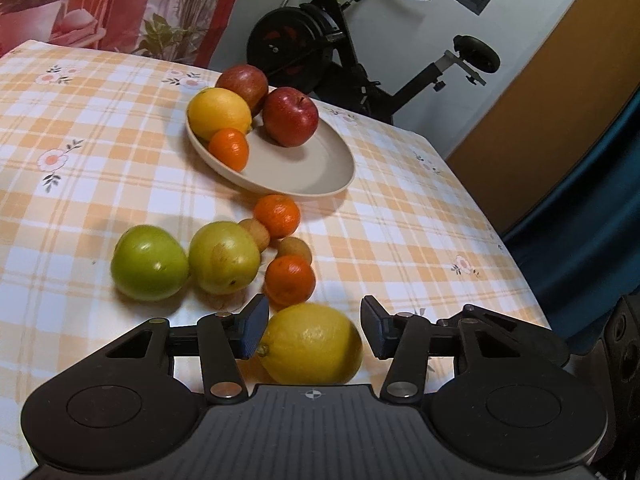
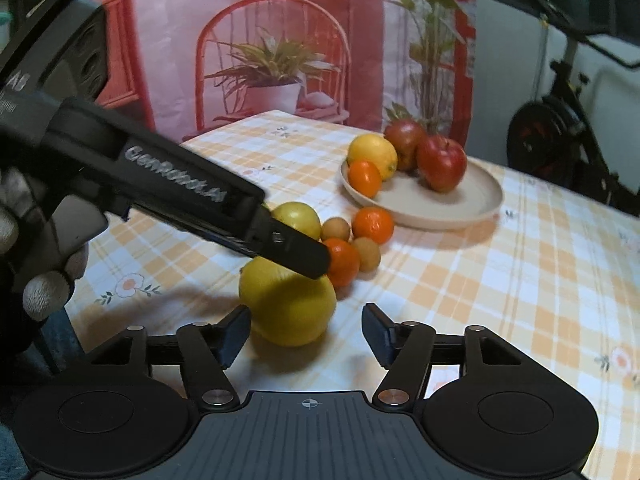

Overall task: Organize fruits
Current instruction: 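Hold the grapefruit in the right tool while the left tool presses onto its top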

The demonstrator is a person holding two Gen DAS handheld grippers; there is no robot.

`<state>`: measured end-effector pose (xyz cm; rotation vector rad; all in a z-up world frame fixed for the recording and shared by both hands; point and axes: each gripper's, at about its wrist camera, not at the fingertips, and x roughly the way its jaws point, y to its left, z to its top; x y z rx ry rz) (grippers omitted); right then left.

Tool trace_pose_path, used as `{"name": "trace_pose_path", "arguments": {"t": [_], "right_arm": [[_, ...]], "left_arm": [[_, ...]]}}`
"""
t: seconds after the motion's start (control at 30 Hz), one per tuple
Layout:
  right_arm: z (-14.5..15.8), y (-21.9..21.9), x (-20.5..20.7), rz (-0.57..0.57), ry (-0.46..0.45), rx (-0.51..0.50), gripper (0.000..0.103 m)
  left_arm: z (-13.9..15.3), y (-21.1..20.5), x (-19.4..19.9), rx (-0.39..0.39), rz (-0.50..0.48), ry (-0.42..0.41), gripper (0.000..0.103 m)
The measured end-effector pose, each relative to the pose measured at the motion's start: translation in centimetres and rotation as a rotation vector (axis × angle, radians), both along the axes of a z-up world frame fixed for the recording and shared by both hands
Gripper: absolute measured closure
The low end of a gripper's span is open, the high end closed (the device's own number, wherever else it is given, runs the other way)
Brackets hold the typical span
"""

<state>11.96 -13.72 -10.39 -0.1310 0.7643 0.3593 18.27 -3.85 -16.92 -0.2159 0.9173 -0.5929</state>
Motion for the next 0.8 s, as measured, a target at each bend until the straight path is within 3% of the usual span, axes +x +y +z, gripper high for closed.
{"name": "trace_pose_path", "arguments": {"t": [0.3,0.63,0.8], "right_arm": [[-0.6,0.9,0.3,0.066,0.015,-0.008,0.052],[-0.9,-1.4,0.0,-0.013,0.052,0.141,0.052],[-1.1,-2.2,0.0,-0.042,0.074,0.193,0.052]], "left_arm": [[-0.3,-1.4,0.6,-0.009,-0.038,0.010,0.051],[-0.5,0.8,0.5,-0.087,0.038,0.052,0.050],[-0.7,0.7,-0.1,-0.096,0.024,0.050,0.050]]}}
